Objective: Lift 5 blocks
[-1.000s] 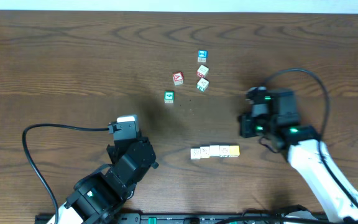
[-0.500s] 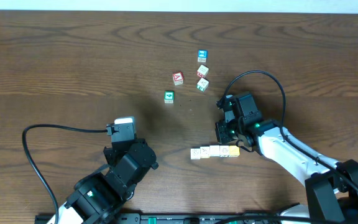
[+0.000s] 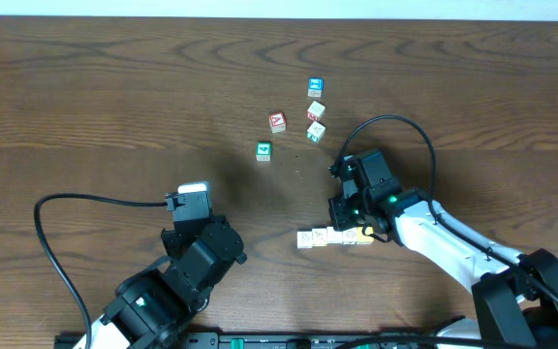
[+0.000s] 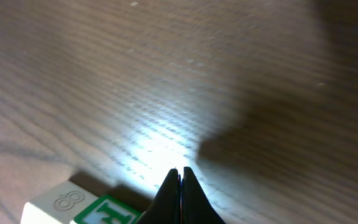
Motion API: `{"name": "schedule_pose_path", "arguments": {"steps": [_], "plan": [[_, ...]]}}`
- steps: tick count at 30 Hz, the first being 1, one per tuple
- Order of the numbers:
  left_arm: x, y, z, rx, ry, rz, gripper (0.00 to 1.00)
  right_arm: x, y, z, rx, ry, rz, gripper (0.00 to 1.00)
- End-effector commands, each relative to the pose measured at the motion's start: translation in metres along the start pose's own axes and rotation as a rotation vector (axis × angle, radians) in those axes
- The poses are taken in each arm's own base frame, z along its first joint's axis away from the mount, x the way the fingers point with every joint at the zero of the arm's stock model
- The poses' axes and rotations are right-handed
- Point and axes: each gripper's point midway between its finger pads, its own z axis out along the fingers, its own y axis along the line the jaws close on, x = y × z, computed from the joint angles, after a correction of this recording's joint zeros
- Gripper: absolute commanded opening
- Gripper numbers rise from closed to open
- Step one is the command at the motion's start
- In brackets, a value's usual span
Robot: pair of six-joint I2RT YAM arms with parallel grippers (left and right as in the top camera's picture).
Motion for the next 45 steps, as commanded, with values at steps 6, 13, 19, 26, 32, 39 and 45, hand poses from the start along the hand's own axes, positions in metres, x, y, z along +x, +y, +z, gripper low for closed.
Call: {"name": "schedule_pose_path", "arguments": {"steps": [6,13,19,26,32,39,45], "plan": [[-0.002,0.004,0.0,-0.019,-0.013,-0.011,0.07,0.006,0.007,0.001,-0.008,0.028,0.012,0.01],[-0.002,0.004,0.0,-0.019,-0.013,-0.011,0.08,0.008,0.006,0.001,-0.004,0.033,0.013,0.01],[-0.002,0.004,0.0,-0.019,-0.013,-0.011,0.08,0.014,0.005,0.001,0.003,0.059,0.018,0.01],[-0.002,0.004,0.0,-0.019,-0.013,-0.011,0.08,0.015,0.005,0.001,0.0,0.063,0.019,0.01],[-0.002,0.004,0.0,-0.019,-0.013,-0.011,0.08,0.016,0.005,0.001,0.001,0.067,0.02,0.01],[-0.002,0.004,0.0,-0.019,-0.013,-0.011,0.07,0.017,0.005,0.001,0.002,0.07,0.021,0.01],[-0.002,0.004,0.0,-0.019,-0.013,-0.011,0.07,0.019,0.004,0.0,0.003,0.081,0.023,0.01]]}}
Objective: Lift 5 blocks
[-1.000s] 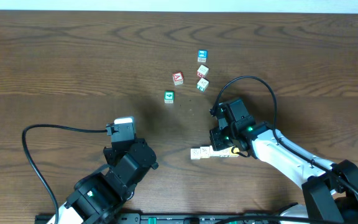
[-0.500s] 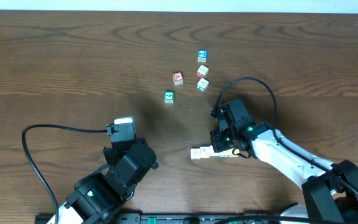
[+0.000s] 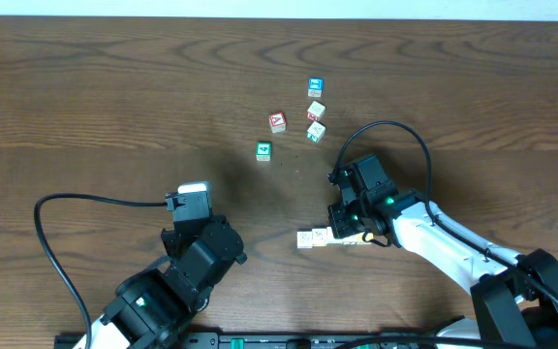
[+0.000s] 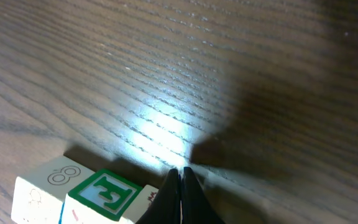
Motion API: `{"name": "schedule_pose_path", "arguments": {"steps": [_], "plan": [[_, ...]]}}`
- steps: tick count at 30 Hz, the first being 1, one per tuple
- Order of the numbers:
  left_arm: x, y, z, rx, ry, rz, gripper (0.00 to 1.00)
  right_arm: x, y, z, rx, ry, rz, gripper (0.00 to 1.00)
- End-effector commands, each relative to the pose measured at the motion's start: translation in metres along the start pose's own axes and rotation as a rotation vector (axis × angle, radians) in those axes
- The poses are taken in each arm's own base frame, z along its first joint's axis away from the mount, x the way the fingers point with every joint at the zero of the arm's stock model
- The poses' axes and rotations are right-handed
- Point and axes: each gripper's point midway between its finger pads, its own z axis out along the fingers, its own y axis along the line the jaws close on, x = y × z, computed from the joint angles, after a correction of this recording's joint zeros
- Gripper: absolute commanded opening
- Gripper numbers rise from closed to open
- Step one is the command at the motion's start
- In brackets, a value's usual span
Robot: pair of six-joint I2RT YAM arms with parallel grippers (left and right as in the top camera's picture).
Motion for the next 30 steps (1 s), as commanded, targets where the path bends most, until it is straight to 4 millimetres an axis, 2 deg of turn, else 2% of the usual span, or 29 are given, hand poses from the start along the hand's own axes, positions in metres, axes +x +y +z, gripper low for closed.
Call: {"name": "schedule_pose_path", "arguments": {"steps": [1,30], "plan": [[-0.0025,0.0039,0.0,-0.019,-0.013,-0.011,0.07,0.0004,0.0047,0.0003,-0.012,0.006,0.004,0.01],[-0.0026,0.0039,0.0,-0.019,-0.013,-0.012,0.07,0.0046,0.0075,0.0002,-0.03,0.025,0.007,0.01]]}}
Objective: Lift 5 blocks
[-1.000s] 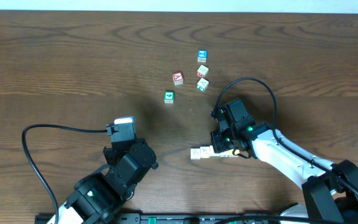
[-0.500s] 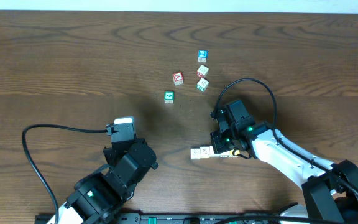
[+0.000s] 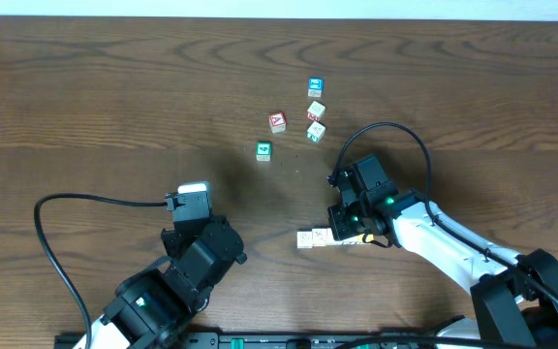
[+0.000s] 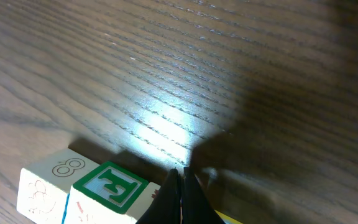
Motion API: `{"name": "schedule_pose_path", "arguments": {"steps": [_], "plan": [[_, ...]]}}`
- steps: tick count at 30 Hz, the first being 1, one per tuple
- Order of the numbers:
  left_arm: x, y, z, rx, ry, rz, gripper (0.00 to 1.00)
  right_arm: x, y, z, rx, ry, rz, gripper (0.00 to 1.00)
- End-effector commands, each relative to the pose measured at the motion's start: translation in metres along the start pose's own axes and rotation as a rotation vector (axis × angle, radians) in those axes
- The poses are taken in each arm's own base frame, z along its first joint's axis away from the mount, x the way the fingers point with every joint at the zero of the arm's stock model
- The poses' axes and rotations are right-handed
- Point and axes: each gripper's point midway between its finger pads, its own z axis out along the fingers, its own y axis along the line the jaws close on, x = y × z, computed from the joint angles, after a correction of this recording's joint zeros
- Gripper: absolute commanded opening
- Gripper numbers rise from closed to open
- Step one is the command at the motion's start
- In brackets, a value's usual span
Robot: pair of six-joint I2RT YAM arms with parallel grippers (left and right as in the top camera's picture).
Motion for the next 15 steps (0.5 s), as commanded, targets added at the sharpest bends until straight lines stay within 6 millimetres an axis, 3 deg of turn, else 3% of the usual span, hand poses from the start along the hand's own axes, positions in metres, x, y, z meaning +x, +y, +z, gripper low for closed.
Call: {"name": "schedule_pose_path", "arguments": {"steps": [1,15], "plan": [[-0.003,0.004,0.0,-0.019,-0.013,-0.012,0.07,0.0,0.005,0.0,-0.012,0.006,0.004,0.01],[-0.003,0.004,0.0,-0.019,-0.013,-0.012,0.07,-0.01,0.006,0.0,-0.015,-0.037,-0.007,0.01]]}}
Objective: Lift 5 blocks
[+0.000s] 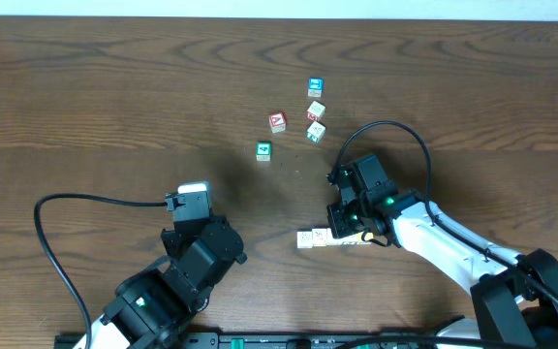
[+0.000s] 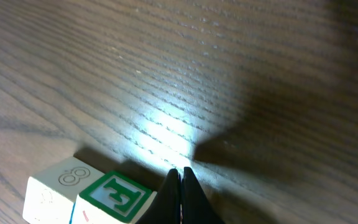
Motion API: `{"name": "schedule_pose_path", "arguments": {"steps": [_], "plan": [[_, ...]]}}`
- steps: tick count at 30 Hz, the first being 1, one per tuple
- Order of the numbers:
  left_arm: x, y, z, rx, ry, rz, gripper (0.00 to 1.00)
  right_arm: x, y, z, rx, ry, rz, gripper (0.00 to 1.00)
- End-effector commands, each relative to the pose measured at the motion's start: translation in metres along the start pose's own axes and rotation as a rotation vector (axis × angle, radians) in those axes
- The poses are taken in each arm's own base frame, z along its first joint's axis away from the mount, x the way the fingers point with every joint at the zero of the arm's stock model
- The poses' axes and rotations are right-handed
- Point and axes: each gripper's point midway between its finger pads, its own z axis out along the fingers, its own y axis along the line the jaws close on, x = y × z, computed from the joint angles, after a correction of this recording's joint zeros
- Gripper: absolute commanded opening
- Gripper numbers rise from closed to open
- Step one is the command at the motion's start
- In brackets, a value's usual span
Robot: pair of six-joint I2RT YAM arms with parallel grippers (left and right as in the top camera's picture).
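Note:
A short row of blocks (image 1: 324,237) lies on the wooden table (image 1: 114,87), with a yellow one (image 1: 362,238) at its right end. My right gripper (image 1: 341,231) is down at this row. In the right wrist view its black fingertips (image 2: 180,170) are pressed together with nothing between them, just right of a green-letter block (image 2: 114,196) and a white "8" block (image 2: 58,183). Farther back lie loose blocks: green (image 1: 263,150), red (image 1: 277,122), blue (image 1: 315,88) and two white ones (image 1: 316,111). My left arm (image 1: 187,267) is folded at the lower left; its jaws do not show.
A black cable (image 1: 95,202) loops out from the left arm. The right arm's cable (image 1: 395,126) arches over the table behind the right gripper. The table's far edge runs along the top of the overhead view.
The right gripper has shifted very slightly; the green-letter and "8" blocks sit a little lower in the wrist view. It stays shut. The blocks and the left arm have not moved.
At first the shut right gripper was by the row's right part, with only the blocks' tops at the wrist view's corner. Then it stood a bit further left along the row, with more of the blocks showing. The row still lies on the table, and the loose blocks are unmoved.

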Motion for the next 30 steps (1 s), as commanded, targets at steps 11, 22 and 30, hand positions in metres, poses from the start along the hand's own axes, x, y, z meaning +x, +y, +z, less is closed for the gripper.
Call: {"name": "schedule_pose_path", "arguments": {"steps": [11,22,30], "plan": [[-0.003,0.004,0.0,-0.019,-0.013,-0.012,0.07,-0.009,0.015,0.0,-0.065,-0.03,-0.01,0.01],[-0.003,0.004,0.0,-0.019,-0.013,-0.012,0.08,-0.008,0.023,-0.001,-0.115,-0.021,-0.012,0.01],[-0.003,0.004,0.0,-0.019,-0.013,-0.012,0.07,-0.004,0.034,0.0,-0.138,-0.008,-0.036,0.01]]}}
